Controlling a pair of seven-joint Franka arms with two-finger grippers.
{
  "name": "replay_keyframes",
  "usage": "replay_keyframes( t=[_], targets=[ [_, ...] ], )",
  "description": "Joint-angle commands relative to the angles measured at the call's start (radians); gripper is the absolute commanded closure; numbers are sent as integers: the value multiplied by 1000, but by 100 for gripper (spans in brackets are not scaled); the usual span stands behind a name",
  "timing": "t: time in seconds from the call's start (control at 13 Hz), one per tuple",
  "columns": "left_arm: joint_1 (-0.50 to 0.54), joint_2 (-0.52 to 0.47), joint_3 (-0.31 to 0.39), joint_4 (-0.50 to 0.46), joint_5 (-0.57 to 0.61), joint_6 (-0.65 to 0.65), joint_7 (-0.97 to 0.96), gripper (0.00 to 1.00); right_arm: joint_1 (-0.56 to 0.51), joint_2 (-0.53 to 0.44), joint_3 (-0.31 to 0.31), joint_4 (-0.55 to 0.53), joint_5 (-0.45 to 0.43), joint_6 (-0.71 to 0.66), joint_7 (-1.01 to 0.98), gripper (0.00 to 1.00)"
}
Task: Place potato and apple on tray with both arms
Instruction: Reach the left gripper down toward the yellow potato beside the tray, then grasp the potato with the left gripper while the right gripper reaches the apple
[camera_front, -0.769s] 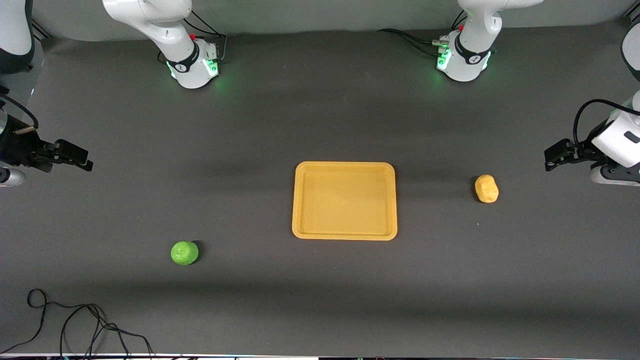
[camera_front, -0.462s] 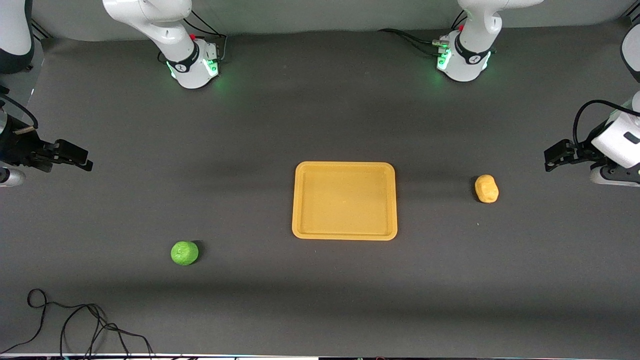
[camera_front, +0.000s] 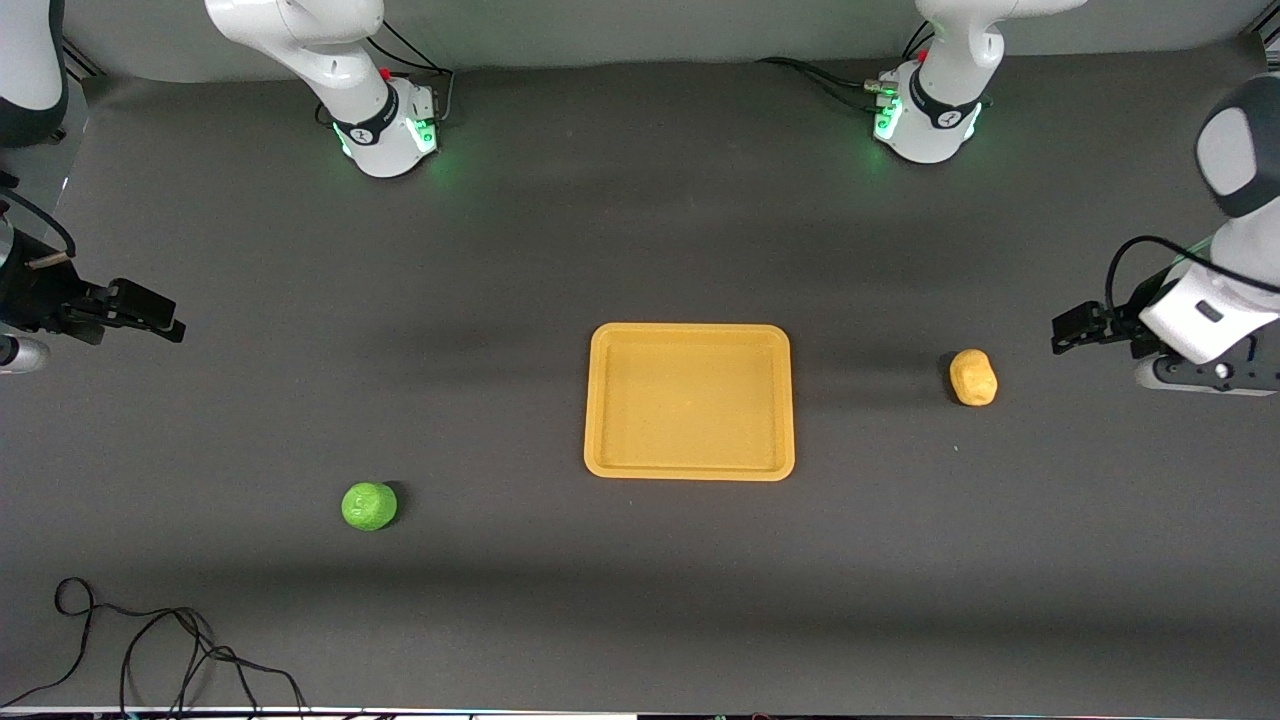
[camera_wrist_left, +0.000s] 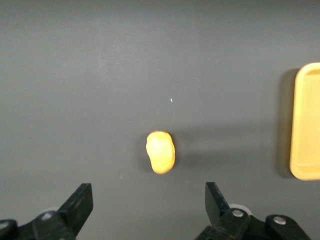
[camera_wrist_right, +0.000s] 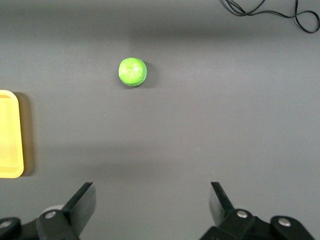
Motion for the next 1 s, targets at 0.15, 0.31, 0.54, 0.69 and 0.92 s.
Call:
replay_keyframes(
  t=[0.15, 0.31, 0.54, 0.69, 0.92],
  targets=[
    [-23, 141, -6, -329, -5, 490, 22, 1, -10, 20, 6, 31, 0, -20, -9, 0],
    [-53, 268, -6, -326, -5, 568, 30, 1, -7, 18, 6, 24, -3, -20, 0, 0],
    [-53, 306, -5, -334, 4, 577, 55, 3, 22, 32, 9, 27, -4, -8, 2, 0],
    [-57, 303, -5, -336, 4, 568, 55, 25, 41, 64, 11, 53, 0, 0, 5, 0],
    [-63, 259, -8, -323, 2, 501, 32, 63, 81, 220, 11, 259, -7, -4, 6, 0]
  ],
)
